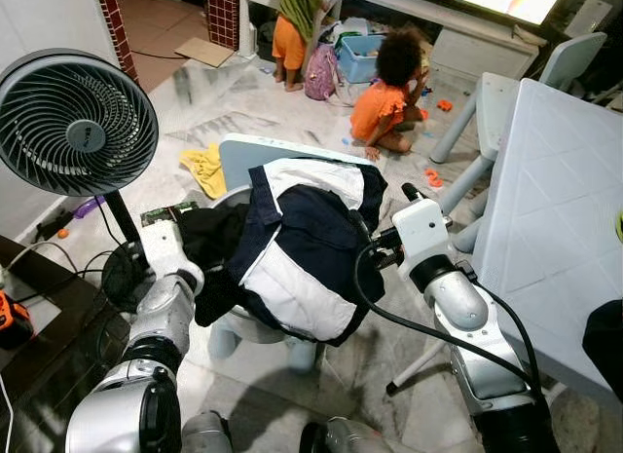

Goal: Hang hanger

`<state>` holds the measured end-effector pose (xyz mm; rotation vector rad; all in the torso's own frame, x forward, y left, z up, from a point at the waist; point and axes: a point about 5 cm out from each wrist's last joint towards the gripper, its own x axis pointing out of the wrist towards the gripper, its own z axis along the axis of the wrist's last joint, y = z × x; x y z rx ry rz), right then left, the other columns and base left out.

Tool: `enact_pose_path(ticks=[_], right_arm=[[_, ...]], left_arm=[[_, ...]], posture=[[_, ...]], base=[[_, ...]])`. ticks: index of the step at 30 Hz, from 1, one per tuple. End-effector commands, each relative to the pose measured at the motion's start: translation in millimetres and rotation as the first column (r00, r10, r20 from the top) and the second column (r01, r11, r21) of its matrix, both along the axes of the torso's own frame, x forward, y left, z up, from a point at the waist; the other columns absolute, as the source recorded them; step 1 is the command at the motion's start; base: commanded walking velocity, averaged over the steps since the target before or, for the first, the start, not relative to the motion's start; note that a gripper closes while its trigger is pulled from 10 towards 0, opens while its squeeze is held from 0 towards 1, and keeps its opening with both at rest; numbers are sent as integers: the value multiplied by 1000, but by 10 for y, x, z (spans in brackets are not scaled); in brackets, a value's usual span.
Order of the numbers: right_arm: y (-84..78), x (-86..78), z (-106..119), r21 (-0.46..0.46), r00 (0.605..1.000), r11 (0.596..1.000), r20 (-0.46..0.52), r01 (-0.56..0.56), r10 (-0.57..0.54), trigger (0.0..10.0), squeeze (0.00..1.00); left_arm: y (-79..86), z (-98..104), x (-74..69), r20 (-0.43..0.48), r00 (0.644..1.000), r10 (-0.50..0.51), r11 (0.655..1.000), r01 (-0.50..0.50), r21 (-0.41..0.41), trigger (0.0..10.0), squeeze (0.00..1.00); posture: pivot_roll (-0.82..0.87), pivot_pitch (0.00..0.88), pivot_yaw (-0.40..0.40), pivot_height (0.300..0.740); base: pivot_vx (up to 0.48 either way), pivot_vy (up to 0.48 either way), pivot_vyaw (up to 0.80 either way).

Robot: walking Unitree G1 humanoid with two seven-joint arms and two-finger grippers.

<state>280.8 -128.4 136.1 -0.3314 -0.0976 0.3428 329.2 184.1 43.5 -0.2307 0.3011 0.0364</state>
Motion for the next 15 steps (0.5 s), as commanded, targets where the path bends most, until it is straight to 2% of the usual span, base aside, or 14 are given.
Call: enact_pose_path(ticks=[1,3,4,5,6,9,11,12,15], right_arm=[[-20,7,-6,-6,1000,1000,0,5,-5,10000,0],[-17,14,-8,-5,1000,1000,0,6,-6,10000,0],[-14,17,-8,-4,1000,1000,1,6,-6,10000,0],[-11,21,-8,-4,1000,1000,1,6,-6,10000,0],[-1,31,-8,-2,1000,1000,3,5,-5,10000,0],[19,49,-9,2,1000,1000,5,3,-3,10000,0],[20,51,-9,3,1000,1000,6,3,-3,10000,0],[29,60,-14,5,1000,1000,5,2,-2,10000,0],[41,81,-26,8,1000,1000,6,2,-2,10000,0]], left_arm=[[-129,20,-10,32,996,-87,994,84,68,0,0],[-197,20,-27,40,990,-137,986,132,103,0,0],[-222,12,-37,35,987,-156,983,152,104,8863,0],[-244,5,-47,33,984,-174,980,170,100,10000,725],[-289,-28,-89,21,978,-206,976,203,84,10000,1000],[-269,-130,-164,-65,979,-194,977,199,75,10000,1000],[-265,-146,-176,-79,978,-193,978,198,69,10000,1000],[-203,-211,-224,-137,980,-146,987,154,53,10000,1000],[-77,-232,-332,-177,980,-87,992,101,71,10000,1000]], posture=[[-67,94,-135,740],[-62,91,-134,740],[-60,89,-133,740],[-58,88,-132,740],[-52,84,-131,740],[-44,79,-127,740],[-44,79,-127,740],[-36,71,-123,740],[-24,59,-116,740]], base=[[0,0,0],[0,0,0],[0,0,0],[0,0,0],[0,0,0],[0,0,0],[0,0,0],[0,0,0],[0,0,0]])
